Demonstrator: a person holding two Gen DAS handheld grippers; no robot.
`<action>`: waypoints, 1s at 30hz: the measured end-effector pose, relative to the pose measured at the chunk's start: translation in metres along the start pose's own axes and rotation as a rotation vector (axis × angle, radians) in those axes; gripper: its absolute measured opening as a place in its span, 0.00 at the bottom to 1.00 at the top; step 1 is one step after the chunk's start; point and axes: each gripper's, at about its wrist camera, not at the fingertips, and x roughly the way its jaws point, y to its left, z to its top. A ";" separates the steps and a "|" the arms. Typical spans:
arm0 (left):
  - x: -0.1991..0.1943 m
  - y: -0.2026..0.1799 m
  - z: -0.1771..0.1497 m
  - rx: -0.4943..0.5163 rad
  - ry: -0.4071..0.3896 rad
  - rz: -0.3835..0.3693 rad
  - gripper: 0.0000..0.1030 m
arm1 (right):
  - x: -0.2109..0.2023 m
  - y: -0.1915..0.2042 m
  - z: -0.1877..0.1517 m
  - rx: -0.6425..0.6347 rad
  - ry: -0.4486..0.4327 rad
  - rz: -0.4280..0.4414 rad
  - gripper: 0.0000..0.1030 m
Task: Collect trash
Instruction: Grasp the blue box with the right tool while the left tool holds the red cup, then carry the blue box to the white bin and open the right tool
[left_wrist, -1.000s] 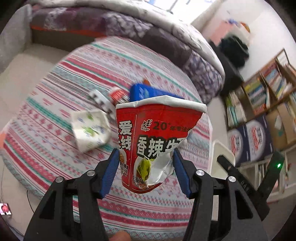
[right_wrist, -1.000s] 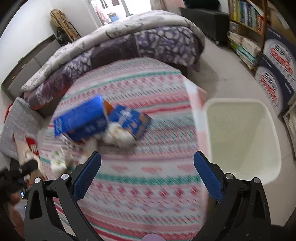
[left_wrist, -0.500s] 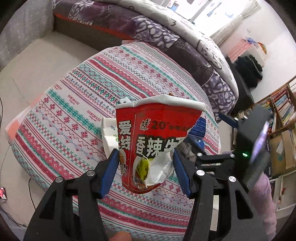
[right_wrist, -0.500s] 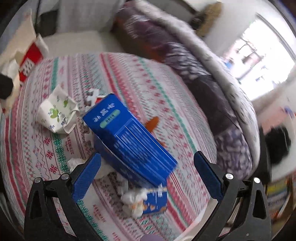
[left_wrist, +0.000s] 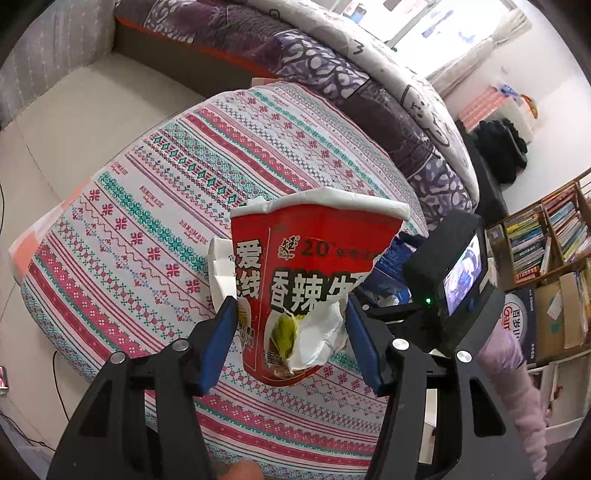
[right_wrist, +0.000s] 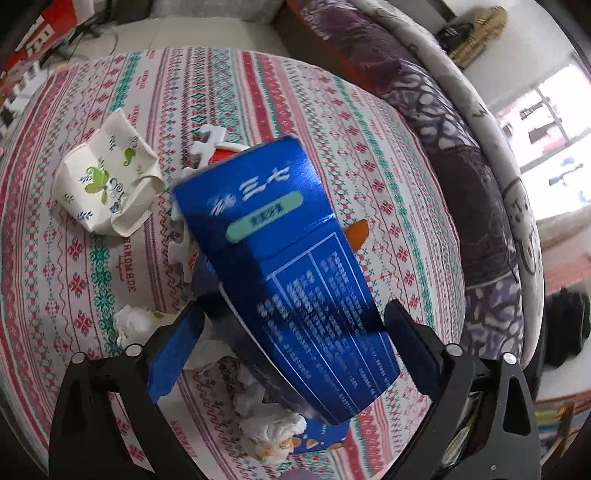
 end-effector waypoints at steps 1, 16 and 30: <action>0.000 0.001 0.000 -0.002 -0.001 0.000 0.56 | -0.002 -0.002 -0.002 0.029 -0.008 0.002 0.83; -0.004 0.002 -0.003 -0.008 -0.036 -0.009 0.56 | -0.046 -0.040 -0.033 0.623 -0.134 0.177 0.41; 0.002 -0.022 -0.012 0.056 -0.069 -0.001 0.56 | -0.097 -0.040 -0.077 0.898 -0.260 0.204 0.41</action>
